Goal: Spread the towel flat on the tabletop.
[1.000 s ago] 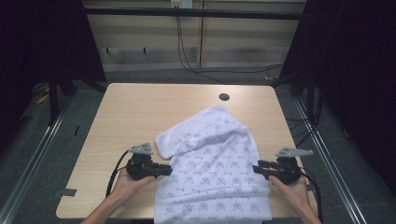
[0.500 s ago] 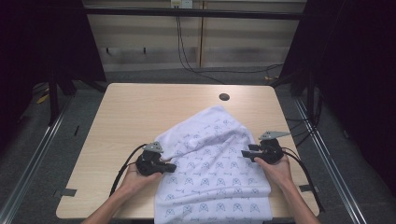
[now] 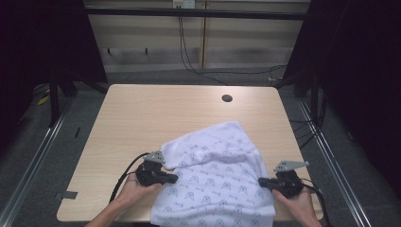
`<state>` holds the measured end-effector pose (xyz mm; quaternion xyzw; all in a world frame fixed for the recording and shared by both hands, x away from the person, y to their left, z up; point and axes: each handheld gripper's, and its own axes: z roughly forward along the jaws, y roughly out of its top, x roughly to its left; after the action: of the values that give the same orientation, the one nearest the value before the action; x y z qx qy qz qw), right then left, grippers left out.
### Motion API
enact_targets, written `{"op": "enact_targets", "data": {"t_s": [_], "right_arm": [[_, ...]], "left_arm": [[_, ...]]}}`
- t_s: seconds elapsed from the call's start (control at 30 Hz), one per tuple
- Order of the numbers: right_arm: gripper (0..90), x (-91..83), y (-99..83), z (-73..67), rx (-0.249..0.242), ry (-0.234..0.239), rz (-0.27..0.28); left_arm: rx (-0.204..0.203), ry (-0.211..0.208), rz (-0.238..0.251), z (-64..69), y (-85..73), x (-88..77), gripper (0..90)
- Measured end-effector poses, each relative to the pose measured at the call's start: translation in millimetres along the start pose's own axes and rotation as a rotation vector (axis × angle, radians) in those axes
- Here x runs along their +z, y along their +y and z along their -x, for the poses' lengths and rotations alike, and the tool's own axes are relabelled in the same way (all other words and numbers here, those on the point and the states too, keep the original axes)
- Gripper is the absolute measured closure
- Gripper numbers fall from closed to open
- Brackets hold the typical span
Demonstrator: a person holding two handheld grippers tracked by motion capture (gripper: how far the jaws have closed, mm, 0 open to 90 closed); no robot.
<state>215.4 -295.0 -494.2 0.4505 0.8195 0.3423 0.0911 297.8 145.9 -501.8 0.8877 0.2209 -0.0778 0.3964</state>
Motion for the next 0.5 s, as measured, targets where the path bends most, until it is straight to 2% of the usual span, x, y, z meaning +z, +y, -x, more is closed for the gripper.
{"op": "enact_targets", "data": {"t_s": [0.07,0.1,0.13,0.17,0.23,0.27,0.3,0.33,0.4,0.43,0.47,0.5], "right_arm": [[87.7,-8.9,-10.4,-10.6,-0.002,0.006,-0.016],[87.4,-13.6,-15.6,-17.3,0.002,0.029,-0.033],[87.2,-15.9,-19.0,-21.7,0.006,0.058,-0.041],[87.2,-18.8,-22.2,-29.3,-0.011,0.087,-0.063],[86.5,-23.1,-24.1,-45.4,-0.097,0.024,-0.092],[85.1,-22.6,-23.9,-47.0,-0.1,0.035,-0.093],[81.7,-21.6,-23.0,-47.1,-0.092,0.055,-0.086],[79.5,-22.7,-22.0,-47.0,-0.083,0.052,-0.081],[75.4,-27.0,-18.6,-39.4,-0.053,0.068,0.014],[74.8,-30.6,-15.7,-33.4,-0.017,0.085,0.06],[74.4,-33.9,-12.2,-26.2,-0.003,0.102,0.11],[74.1,-36.4,-6.8,-17.2,0.01,0.105,0.153]], "left_arm": [[0.007,0.009,-0.017,14.1,-3.0,0.7,89.6],[0.012,0.002,-0.01,19.5,-5.0,1.5,88.5],[0.022,-0.001,-0.026,27.4,-7.0,1.1,88.2],[0.032,-0.006,-0.038,34.7,-9.2,0.3,87.7],[0.042,-0.03,-0.06,43.8,-13.9,-2.8,86.1],[0.044,-0.023,-0.058,47.4,-15.6,-6.6,85.0],[0.037,-0.047,-0.041,47.1,-16.1,-10.0,83.2],[0.022,-0.053,0.001,46.3,-16.5,-16.8,82.4],[-0.004,-0.059,0.075,40.7,-16.1,-27.6,80.5],[-0.021,-0.045,0.106,35.8,-15.7,-33.2,78.3],[-0.051,-0.016,0.131,26.6,-15.4,-38.4,77.4],[-0.088,-0.008,0.149,20.0,-15.2,-40.3,76.4]]}}
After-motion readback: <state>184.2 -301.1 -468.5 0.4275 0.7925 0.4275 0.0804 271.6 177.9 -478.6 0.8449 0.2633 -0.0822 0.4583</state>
